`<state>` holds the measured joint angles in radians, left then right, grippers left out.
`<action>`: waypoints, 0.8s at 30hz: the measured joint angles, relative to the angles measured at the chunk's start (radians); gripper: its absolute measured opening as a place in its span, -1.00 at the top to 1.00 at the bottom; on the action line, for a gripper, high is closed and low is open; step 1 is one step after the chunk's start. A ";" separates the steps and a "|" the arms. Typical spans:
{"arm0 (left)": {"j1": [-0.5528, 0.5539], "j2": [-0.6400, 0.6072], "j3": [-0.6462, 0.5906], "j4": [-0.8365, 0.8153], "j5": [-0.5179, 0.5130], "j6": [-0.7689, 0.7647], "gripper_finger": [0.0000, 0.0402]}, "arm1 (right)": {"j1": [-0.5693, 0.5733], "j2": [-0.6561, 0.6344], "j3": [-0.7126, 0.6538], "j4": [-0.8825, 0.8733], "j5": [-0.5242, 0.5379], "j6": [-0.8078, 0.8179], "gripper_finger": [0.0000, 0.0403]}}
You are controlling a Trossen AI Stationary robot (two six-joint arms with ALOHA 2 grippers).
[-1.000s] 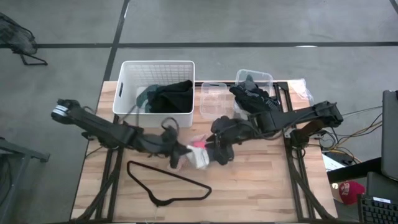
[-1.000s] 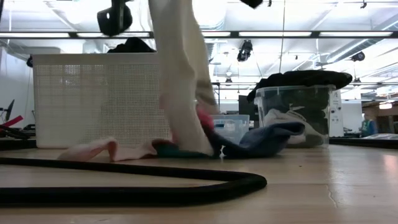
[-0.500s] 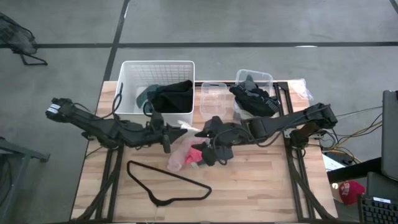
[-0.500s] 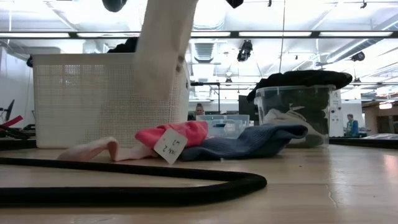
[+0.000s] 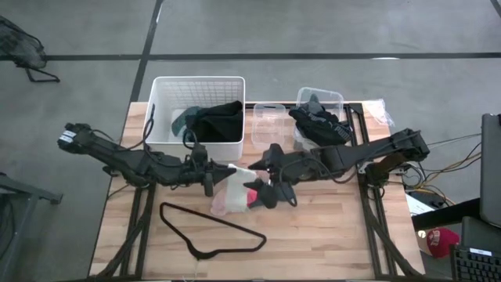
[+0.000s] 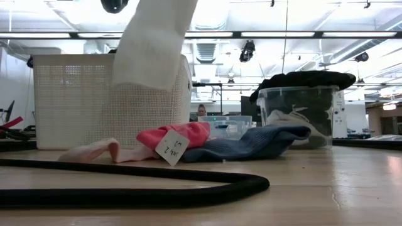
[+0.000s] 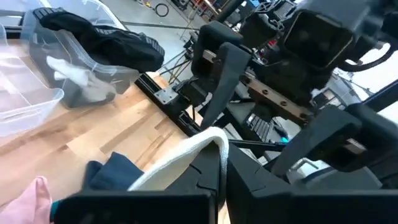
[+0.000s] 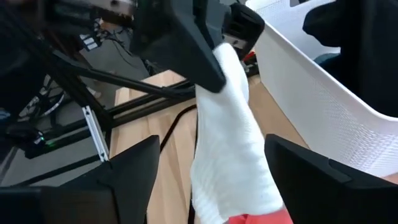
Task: Pick & Place Cloths
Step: Put the white sock into the small transparent bin
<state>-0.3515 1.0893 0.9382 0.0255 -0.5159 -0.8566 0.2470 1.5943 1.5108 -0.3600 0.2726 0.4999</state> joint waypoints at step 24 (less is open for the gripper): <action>-0.005 0.000 -0.001 0.158 0.114 0.053 0.90 | -0.010 0.041 0.029 -0.015 -0.006 0.001 0.90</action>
<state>-0.3565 1.0893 0.9375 0.1836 -0.4015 -0.8039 0.2370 1.6354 1.5402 -0.3753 0.2668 0.5007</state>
